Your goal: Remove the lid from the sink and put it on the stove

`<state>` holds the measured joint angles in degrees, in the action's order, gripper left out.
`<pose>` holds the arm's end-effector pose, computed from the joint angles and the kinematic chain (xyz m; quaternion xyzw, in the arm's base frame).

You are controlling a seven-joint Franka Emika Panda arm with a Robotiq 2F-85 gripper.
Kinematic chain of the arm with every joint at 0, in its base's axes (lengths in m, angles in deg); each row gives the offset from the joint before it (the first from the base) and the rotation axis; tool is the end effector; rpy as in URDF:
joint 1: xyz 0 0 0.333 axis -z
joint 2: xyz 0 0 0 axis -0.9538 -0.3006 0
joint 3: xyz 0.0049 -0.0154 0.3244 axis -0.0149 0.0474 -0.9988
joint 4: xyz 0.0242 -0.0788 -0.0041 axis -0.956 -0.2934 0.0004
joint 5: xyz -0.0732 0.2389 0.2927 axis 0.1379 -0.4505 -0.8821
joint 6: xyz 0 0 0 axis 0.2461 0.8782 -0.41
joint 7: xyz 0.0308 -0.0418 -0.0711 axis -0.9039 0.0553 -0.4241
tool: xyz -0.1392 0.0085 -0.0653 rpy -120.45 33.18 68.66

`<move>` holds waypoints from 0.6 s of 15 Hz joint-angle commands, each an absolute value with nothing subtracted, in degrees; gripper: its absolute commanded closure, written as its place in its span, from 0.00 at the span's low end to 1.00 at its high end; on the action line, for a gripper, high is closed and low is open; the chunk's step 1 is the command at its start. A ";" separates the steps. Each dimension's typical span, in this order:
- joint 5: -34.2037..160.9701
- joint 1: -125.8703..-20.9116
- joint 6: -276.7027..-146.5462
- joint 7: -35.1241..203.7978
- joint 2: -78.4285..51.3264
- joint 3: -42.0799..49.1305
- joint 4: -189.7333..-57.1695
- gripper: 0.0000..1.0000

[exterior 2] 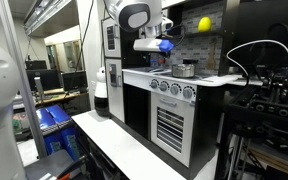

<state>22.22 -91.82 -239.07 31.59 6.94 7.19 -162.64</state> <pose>0.5553 0.0914 0.4150 -0.9156 -0.2167 -0.3246 0.0962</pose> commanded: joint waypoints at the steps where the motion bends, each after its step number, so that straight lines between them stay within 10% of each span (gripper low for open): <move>1: 13.38 -93.81 -238.50 32.89 5.00 6.64 -158.23 0.00; 9: -0.75 -94.55 -236.66 32.83 -0.91 7.26 -152.15 0.00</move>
<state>2.94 -94.99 -238.48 32.89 3.00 6.79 -155.87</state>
